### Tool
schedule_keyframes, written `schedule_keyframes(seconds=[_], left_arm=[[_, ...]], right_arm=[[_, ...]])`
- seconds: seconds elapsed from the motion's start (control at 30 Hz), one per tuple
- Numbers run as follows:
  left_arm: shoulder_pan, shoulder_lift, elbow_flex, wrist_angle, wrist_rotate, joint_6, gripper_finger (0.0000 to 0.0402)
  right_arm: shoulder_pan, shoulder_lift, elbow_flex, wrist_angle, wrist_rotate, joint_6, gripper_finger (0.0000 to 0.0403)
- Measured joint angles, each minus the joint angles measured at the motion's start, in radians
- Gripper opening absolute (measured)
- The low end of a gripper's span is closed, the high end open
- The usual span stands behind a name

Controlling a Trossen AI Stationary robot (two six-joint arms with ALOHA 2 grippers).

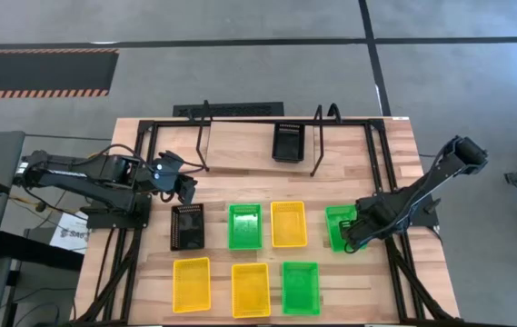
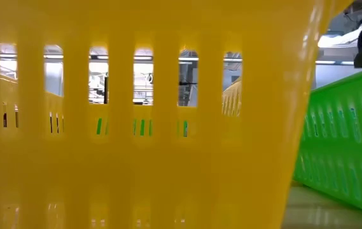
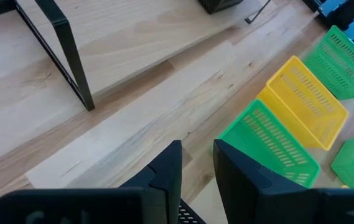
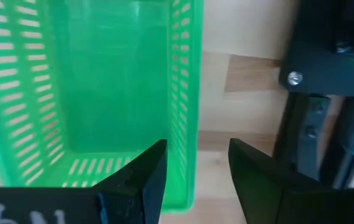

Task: Stack baskets on shelf by color
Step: Put the right green basket on top of the black basket on the shelf

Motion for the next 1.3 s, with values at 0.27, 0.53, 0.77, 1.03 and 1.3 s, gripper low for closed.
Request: schedule_keyframes(seconds=[0.27, 0.53, 0.77, 1.03, 1.3], left_arm=[[0.0, 0.0, 0.0, 0.0, -0.001, -0.001, 0.0077], [0.0, 0.0, 0.0, 0.0, -0.002, -0.01, 0.0077], [0.0, 0.0, 0.0, 0.0, 0.0, -0.009, 0.0077], [0.0, 0.0, 0.0, 0.0, 0.008, -0.009, 0.0077], [0.0, 0.0, 0.0, 0.0, 0.009, -0.008, 0.0077]], right_arm=[[0.0, -0.014, -0.123, 0.197, 0.0, 0.003, 0.0186], [0.0, -0.012, -0.156, 0.328, -0.001, 0.018, 0.0068], [-0.022, -0.048, -0.084, 0.298, 0.02, -0.063, 0.0009], [-0.142, -0.056, 0.336, 0.209, 0.342, -0.427, 0.0005], [-0.39, 0.19, 0.888, 0.263, 0.397, -1.138, 0.0005]])
